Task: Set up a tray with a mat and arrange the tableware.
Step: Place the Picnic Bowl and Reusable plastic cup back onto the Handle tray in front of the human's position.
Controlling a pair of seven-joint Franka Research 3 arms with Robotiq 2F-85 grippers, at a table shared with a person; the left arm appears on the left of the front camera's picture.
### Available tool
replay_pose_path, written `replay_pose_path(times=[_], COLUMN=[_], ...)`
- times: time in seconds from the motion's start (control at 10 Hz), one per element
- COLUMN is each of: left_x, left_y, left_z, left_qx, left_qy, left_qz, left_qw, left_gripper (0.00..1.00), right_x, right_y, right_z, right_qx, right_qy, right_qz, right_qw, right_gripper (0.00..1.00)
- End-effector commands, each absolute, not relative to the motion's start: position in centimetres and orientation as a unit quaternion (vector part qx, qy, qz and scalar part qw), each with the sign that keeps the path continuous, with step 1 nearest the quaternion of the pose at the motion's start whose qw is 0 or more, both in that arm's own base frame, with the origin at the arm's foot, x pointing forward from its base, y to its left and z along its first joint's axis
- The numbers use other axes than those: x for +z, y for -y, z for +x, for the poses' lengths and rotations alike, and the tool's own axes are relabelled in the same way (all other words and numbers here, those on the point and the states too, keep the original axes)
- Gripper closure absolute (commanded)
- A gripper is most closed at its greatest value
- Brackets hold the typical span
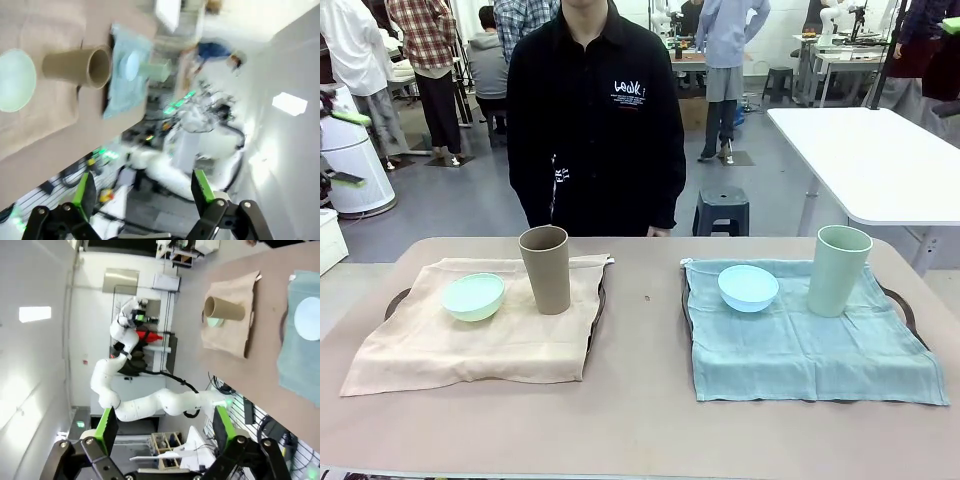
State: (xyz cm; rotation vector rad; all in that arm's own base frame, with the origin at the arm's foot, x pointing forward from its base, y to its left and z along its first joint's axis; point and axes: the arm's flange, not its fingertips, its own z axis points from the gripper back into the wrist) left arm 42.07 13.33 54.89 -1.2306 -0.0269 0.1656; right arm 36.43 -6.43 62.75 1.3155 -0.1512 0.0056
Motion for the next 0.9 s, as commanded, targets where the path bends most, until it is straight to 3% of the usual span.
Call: replay_pose_path(times=[0.0,0.2,0.3,0.4,0.5,0.8], left_x=[54.2,54.5,54.2,53.8,54.1,54.1], left_y=[-16.9,-20.4,-20.3,-19.7,-21.1,-21.1], left_z=[40.8,39.4,39.1,39.4,38.8,38.8], left_qx=[0.146,0.141,0.139,0.132,0.155,0.155], left_qy=[0.076,0.075,0.053,0.026,0.073,0.073], left_qz=[-0.657,-0.707,-0.699,-0.678,-0.695,-0.695], left_qw=[0.735,0.689,0.699,0.722,0.699,0.699], left_gripper=[0.0,0.0,0.0,0.0,0.0,0.0], right_x=[57.7,53.5,52.0,52.3,51.9,51.9], right_y=[8.9,10.7,10.8,10.6,11.8,11.8], right_z=[36.4,35.3,34.6,34.7,35.3,35.3], right_qx=[-0.06,-0.14,-0.172,-0.163,-0.137,-0.137], right_qy=[0.055,0.033,0.009,0.008,0.022,0.022], right_qz=[0.654,0.685,0.696,0.69,0.668,0.668], right_qw=[0.752,0.714,0.697,0.705,0.731,0.731], right_gripper=[0.0,0.0,0.0,0.0,0.0,0.0])
